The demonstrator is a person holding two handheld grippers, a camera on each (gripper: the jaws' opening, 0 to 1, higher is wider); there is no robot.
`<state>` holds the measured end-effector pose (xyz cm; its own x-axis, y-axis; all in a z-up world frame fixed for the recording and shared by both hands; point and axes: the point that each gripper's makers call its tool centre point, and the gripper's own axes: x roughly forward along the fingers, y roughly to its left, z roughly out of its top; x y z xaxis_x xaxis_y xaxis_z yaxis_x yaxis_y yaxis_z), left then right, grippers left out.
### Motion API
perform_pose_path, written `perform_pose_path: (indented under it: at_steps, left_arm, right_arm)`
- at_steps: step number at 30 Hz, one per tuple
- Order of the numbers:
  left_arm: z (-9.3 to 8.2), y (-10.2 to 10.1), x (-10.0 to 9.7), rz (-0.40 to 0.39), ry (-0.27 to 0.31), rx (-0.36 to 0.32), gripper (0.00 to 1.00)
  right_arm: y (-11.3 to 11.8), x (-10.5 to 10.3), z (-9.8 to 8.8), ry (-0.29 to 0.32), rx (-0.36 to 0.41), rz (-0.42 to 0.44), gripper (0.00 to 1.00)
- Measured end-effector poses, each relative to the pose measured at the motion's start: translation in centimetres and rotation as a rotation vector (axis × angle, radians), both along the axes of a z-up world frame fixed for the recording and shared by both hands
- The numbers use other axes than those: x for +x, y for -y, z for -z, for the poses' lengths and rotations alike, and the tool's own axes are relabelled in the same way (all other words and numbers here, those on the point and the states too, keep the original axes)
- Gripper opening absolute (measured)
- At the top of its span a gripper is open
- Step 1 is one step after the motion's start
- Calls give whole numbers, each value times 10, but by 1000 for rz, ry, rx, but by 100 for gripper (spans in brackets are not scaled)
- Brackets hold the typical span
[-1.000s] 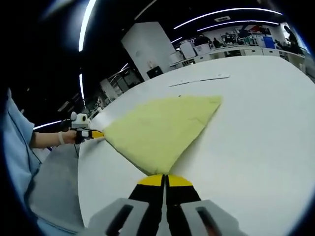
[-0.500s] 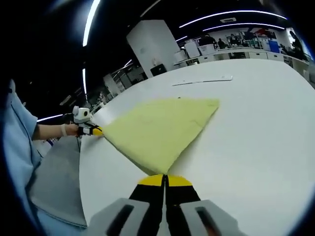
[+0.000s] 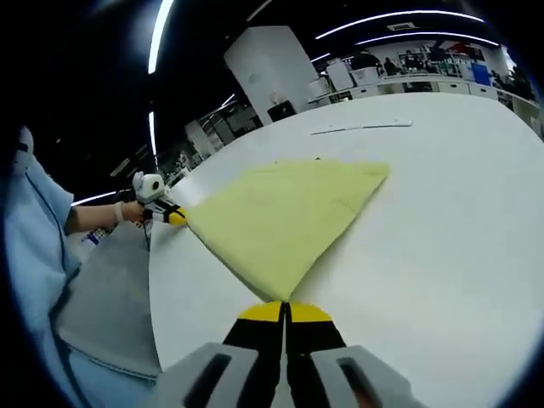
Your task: Fold the garment on the visible template until the final outline fits inside the template.
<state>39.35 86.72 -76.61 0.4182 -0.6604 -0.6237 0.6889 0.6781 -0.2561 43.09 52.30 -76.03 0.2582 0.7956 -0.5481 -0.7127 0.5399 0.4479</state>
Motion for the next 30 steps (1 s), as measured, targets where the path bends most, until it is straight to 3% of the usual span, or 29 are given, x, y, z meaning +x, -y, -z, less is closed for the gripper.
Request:
perform_pose_path:
  at_steps: [16,30]
  left_arm:
    - [1,0,-34,52,-29,10,0]
    - [2,2,-42,12,-38,-46,0]
  right_arm:
    - [2,-44,5,-41,-23,-38,0]
    - [9,-44,10,-51,-33,-14,0]
